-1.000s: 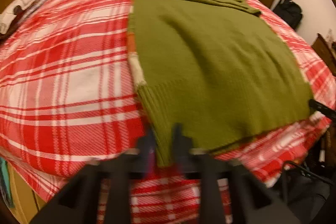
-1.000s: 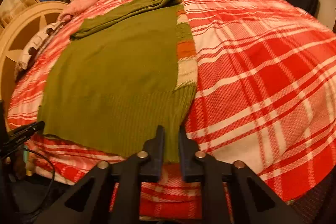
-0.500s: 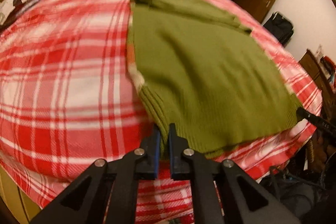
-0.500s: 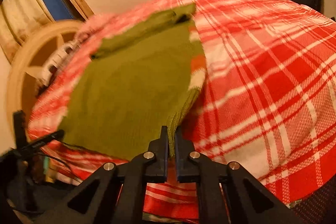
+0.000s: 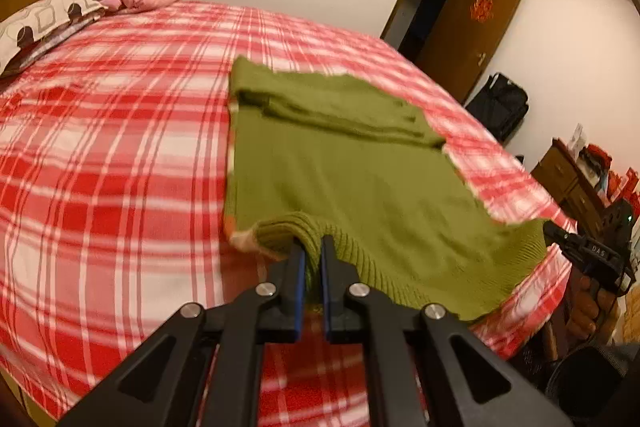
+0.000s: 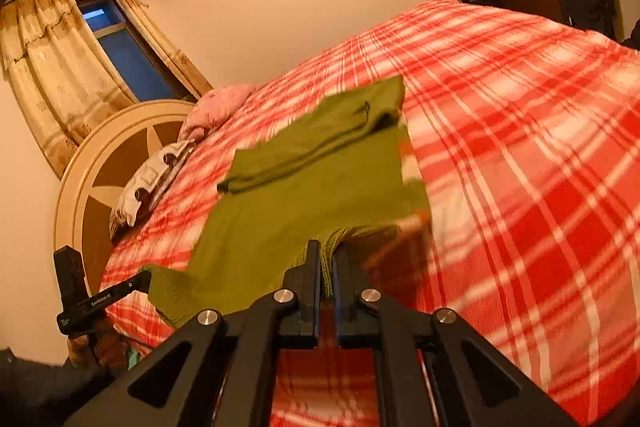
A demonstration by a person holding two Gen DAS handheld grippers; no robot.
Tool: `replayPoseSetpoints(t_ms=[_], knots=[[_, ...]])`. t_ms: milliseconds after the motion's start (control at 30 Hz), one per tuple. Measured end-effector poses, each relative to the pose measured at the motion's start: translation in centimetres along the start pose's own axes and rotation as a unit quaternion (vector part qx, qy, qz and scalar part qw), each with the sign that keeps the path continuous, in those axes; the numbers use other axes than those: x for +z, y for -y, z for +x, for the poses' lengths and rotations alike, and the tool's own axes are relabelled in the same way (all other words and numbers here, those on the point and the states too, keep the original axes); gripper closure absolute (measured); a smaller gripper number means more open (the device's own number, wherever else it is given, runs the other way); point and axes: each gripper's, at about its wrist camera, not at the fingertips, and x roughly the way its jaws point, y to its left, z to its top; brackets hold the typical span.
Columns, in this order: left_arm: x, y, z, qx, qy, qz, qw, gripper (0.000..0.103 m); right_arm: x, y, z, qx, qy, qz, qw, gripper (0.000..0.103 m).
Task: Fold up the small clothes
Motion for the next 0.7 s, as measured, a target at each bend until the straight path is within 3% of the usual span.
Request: replayPoseSetpoints(t_ms=[200, 400, 700], knots=[[4.5, -0.8, 0.6, -0.018, 0.029, -0.013, 0.9993, 0.096, 4.7, -0.5, 1.9, 0.001, 0.023, 0.006, 1.000, 0.099], [9.0, -1.3, 2.8, 0.004, 0.054, 0.000, 0.9985, 0.096, 9.5, -0.7, 4.9, -0.001, 0.032, 0.008, 0.999, 0.099], [15.0, -2.5, 8.2, 0.020, 0.051, -0.013, 0.9984, 0.096, 16.0, -1.0, 10.7, -0.024, 0.034, -0.003, 0.999, 0.099]])
